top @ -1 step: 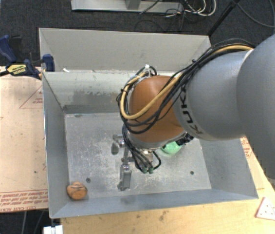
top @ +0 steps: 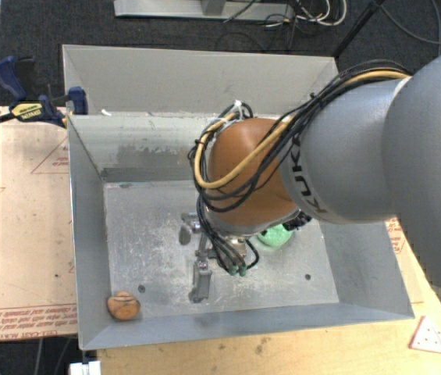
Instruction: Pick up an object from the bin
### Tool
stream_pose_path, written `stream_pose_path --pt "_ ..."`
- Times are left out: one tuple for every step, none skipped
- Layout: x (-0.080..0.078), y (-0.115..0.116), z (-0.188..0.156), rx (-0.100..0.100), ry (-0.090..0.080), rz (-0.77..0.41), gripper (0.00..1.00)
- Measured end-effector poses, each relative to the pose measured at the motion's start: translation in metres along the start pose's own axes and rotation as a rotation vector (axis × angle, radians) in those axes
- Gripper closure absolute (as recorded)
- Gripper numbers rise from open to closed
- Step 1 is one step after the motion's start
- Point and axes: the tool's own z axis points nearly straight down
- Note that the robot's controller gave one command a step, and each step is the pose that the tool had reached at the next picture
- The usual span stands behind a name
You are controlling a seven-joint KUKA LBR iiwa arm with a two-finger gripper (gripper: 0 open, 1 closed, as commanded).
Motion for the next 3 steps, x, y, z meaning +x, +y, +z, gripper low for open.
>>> stream_pose_path --pt "-0.024 -0.029 -0.02 -0.002 0.002 -0.08 0.0" --pt "-0.042 -0.063 -0.023 0.0 -0.005 -0.066 0.0" --pt "-0.073 -0.071 -0.042 0.001 -0.001 -0.132 0.0"
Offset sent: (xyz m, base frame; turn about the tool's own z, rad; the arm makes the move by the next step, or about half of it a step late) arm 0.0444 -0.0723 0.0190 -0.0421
